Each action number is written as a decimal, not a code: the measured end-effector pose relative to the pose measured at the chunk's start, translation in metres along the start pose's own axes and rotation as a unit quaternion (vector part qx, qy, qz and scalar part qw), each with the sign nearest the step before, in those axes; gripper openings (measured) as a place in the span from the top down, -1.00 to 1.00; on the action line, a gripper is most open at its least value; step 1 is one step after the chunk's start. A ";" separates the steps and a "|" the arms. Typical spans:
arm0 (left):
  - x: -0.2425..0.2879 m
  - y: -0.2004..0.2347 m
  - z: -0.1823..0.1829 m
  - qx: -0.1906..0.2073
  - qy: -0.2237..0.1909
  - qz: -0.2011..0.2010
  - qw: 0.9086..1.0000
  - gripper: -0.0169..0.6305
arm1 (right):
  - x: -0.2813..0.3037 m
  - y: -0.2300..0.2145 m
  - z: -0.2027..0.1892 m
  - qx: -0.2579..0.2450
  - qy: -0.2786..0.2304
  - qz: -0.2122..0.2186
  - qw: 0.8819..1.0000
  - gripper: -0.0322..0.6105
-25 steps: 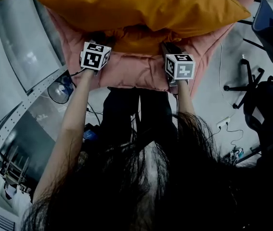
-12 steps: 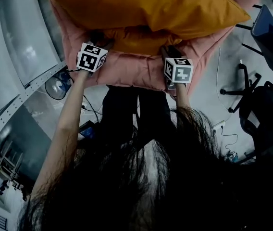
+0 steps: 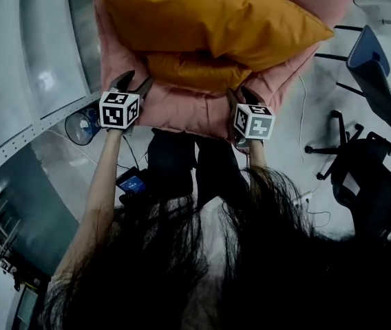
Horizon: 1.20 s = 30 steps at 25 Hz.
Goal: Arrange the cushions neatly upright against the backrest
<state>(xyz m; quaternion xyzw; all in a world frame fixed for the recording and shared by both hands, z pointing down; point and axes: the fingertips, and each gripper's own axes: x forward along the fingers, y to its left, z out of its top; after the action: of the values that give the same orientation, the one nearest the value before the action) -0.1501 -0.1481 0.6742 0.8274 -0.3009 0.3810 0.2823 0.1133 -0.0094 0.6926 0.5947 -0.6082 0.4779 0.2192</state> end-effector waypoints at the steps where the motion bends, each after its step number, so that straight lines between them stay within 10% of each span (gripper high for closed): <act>1: -0.009 -0.006 0.003 -0.009 -0.011 -0.002 1.000 0.15 | -0.009 0.004 0.005 -0.003 -0.009 0.008 1.000 0.30; 15: -0.100 -0.118 0.093 -0.093 -0.183 -0.033 0.978 0.19 | -0.126 0.080 0.098 -0.076 -0.127 0.155 0.977 0.43; 22: -0.138 -0.158 0.126 0.007 -0.240 0.052 0.969 0.46 | -0.158 0.090 0.099 -0.086 -0.139 0.206 0.965 0.52; 30: -0.168 -0.188 0.142 0.005 -0.278 0.048 0.959 0.61 | -0.172 0.101 0.109 -0.104 -0.155 0.219 0.958 0.59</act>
<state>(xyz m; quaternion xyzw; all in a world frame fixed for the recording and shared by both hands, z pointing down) -0.0390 -0.0755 0.4169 0.8864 -0.4053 0.1510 0.1649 0.0857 -0.0292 0.4675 0.4880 -0.7961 0.3504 0.0731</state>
